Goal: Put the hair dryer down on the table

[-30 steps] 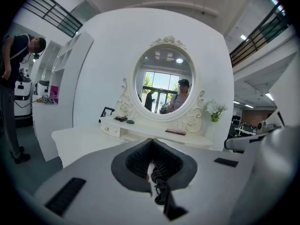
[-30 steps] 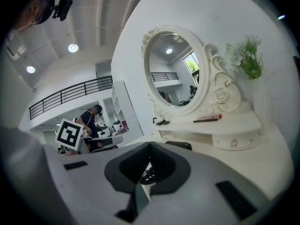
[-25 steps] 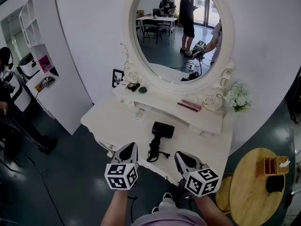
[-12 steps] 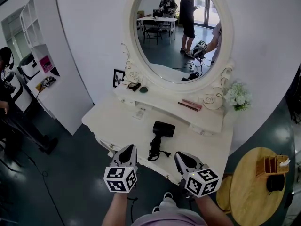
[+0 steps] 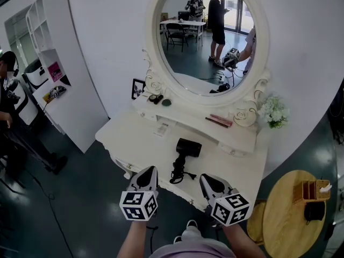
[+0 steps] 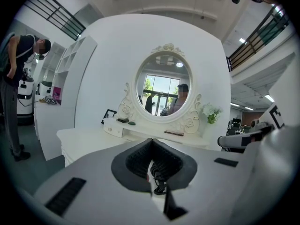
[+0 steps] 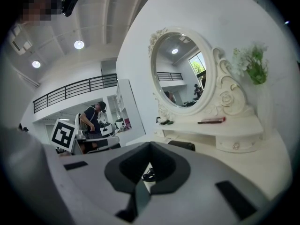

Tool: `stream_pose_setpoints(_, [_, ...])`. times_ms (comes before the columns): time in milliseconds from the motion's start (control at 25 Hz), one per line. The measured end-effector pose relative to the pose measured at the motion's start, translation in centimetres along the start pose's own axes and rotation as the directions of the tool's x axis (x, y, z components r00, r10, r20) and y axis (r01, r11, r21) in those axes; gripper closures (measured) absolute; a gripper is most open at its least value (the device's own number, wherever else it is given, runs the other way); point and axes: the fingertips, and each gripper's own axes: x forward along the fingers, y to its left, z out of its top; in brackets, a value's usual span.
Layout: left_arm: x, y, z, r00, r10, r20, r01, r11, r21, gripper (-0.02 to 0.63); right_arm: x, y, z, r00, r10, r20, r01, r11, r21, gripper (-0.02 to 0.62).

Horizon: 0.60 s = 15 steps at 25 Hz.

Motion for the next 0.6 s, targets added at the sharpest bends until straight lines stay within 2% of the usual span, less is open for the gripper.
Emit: stream_pose_setpoints(600, [0.49,-0.85,-0.51,1.0,-0.007,-0.012,0.007,1.0,0.006,0.606,-0.38,-0.38,-0.17,1.0,-0.006,-0.009,0.006,1.0,-0.007,0.594])
